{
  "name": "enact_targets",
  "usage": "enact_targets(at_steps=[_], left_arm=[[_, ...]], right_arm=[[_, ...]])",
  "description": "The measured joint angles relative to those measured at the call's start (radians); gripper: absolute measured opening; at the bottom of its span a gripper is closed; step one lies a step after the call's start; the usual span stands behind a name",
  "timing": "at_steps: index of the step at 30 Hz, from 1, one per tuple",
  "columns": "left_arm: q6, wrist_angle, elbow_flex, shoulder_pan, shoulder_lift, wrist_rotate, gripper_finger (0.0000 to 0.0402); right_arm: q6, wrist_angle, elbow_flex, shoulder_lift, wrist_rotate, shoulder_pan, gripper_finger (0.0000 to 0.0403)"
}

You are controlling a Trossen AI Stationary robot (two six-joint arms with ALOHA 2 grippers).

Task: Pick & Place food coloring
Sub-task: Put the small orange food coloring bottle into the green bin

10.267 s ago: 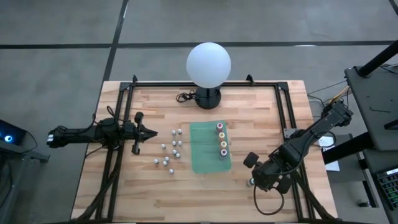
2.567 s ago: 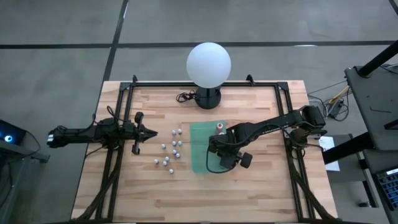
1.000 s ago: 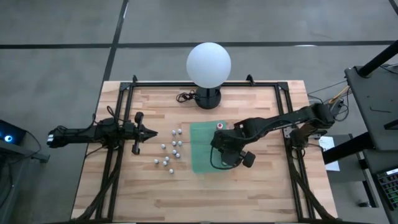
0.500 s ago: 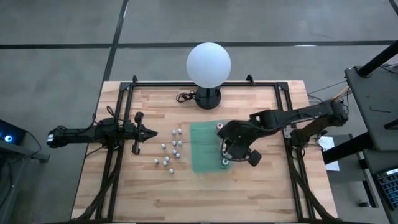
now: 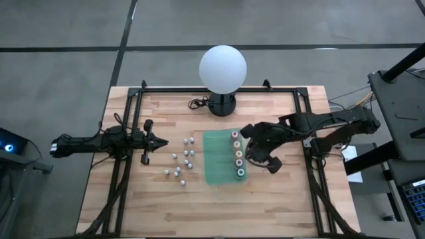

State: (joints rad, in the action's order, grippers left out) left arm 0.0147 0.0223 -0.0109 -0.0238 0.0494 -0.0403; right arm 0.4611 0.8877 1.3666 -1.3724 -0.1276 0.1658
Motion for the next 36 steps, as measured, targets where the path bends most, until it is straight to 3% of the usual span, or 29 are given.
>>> enact_targets(at_steps=[6, 10, 13, 23, 31, 36], left_arm=[[0.000, 0.000, 0.000, 0.000, 0.000, 0.000, 0.0000], [0.000, 0.000, 0.000, 0.000, 0.000, 0.000, 0.0000], [0.000, 0.000, 0.000, 0.000, 0.000, 0.000, 0.0000], [0.000, 0.000, 0.000, 0.000, 0.000, 0.000, 0.0000], [0.000, 0.000, 0.000, 0.000, 0.000, 0.000, 0.0000], [0.000, 0.000, 0.000, 0.000, 0.000, 0.000, 0.0000]], right_arm=[[-0.156, -0.091, -0.012, 0.060, 0.014, -0.041, 0.0009], [-0.252, -0.179, -0.051, 0.105, 0.114, -0.063, 0.0009], [-0.279, -0.222, -0.069, 0.125, 0.162, -0.070, 0.0009], [-0.357, -0.383, -0.110, 0.208, 0.184, -0.108, 0.0009], [-0.428, -0.695, -0.357, 0.351, 0.181, -0.136, 0.0009], [-0.427, -0.795, -0.507, 0.442, 0.172, -0.137, 0.0009]])
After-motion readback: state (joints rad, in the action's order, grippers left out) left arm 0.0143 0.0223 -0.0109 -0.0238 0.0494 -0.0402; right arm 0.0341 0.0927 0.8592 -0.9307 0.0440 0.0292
